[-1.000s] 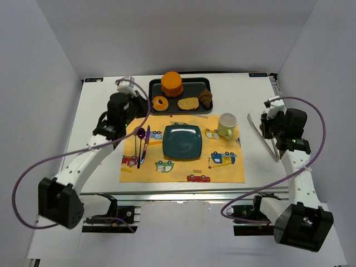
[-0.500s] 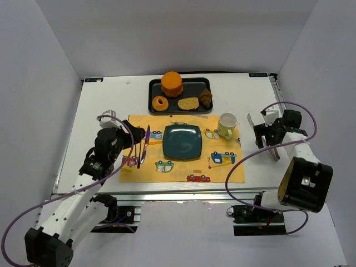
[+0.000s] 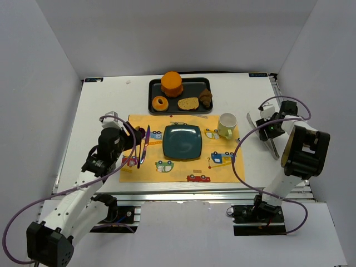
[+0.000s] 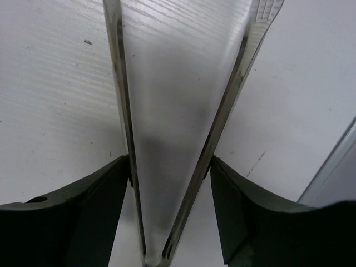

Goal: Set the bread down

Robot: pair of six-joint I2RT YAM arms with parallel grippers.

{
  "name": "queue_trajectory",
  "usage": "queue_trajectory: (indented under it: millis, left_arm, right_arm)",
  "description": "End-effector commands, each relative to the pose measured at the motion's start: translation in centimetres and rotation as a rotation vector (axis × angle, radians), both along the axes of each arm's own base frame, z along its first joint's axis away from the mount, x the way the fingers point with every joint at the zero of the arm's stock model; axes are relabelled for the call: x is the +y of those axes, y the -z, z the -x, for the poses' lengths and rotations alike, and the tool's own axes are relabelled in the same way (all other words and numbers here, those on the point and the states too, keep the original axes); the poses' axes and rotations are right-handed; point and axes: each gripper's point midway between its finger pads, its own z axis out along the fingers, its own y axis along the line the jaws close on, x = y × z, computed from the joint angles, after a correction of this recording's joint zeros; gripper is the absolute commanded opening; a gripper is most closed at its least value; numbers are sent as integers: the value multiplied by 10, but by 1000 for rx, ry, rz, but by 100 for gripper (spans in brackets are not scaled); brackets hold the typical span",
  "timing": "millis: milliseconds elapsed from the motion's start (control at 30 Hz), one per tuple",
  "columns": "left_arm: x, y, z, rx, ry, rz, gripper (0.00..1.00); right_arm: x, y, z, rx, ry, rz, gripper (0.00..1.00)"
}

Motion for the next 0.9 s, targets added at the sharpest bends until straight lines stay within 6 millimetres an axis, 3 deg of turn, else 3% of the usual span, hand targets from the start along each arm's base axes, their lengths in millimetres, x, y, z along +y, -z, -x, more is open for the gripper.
queue_trajectory:
  millis: [0, 100, 200, 233, 400, 600, 700, 733, 767, 867]
  left_arm:
    - [3, -16, -5, -31, -8, -24, 78]
    - [4, -17, -7, -34, -12, -32, 78]
    - [4, -17, -9, -36, -14, -28, 78]
    - [4, -16, -9, -35, -12, -28, 78]
    - [-1, -10, -13, -23, 1, -19, 78]
    - [-4, -15, -18, -22, 9, -26, 78]
    - [-5, -15, -19, -18, 12, -28, 78]
    - [-5, -16, -19, -18, 13, -29, 78]
    - [-4, -16, -19, -15, 10, -34, 78]
    - [-2, -21, -18, -26, 0, -29, 78]
  right_arm:
    - [10, 2, 6, 74, -80, -81, 64]
    - [3, 10, 19, 114, -75, -90, 65]
    - [-5, 14, 31, 130, -84, -93, 72]
    - [-6, 13, 34, 127, -89, -93, 88]
    - [-4, 25, 48, 148, -126, -98, 86]
    - [-2, 42, 58, 179, -163, -92, 72]
    - [4, 46, 58, 198, -191, -129, 53]
    - [3, 40, 50, 181, -196, -137, 37]
    - [5, 36, 47, 173, -199, -153, 30]
    - [16, 0, 23, 44, -195, -214, 14]
